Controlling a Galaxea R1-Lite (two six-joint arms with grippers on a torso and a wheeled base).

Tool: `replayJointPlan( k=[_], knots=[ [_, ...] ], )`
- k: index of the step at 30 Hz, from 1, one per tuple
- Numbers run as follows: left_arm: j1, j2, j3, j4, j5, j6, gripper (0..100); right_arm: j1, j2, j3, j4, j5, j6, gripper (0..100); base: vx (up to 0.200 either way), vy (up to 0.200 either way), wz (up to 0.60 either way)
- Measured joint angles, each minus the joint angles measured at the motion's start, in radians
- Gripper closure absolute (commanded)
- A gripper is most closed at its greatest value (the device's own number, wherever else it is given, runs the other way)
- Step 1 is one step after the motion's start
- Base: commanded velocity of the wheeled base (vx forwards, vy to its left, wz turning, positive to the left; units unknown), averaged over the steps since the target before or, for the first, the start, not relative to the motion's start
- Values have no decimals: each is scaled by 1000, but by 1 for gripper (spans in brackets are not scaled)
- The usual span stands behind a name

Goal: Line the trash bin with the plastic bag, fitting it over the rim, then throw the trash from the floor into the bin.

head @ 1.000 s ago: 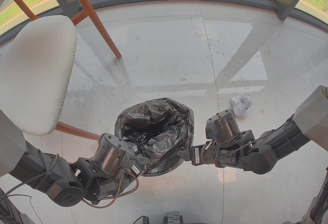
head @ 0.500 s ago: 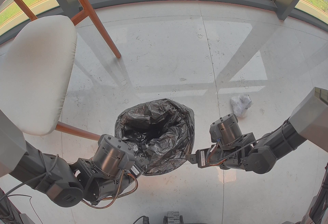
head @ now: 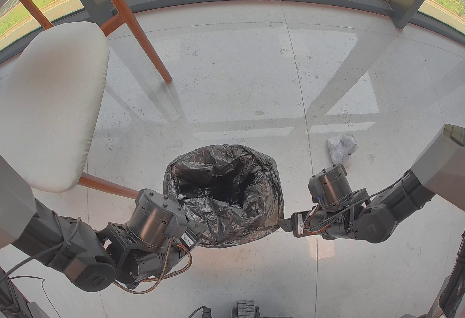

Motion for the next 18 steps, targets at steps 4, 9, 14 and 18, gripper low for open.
replayJointPlan(
  k=[4,9,14,18],
  knots=[
    [5,-1,0,0,0,0,0,-25,-10,1,-3,0,2,0,0,0,0],
    [7,-2,0,0,0,0,0,-48,-51,9,-1,3,20,0,0,0,0],
    [7,-5,1,0,0,0,0,-115,-94,34,-2,3,30,0,0,0,0],
    [7,-19,1,0,-1,1,0,-184,-110,44,-6,3,29,0,0,0,0]
  ],
)
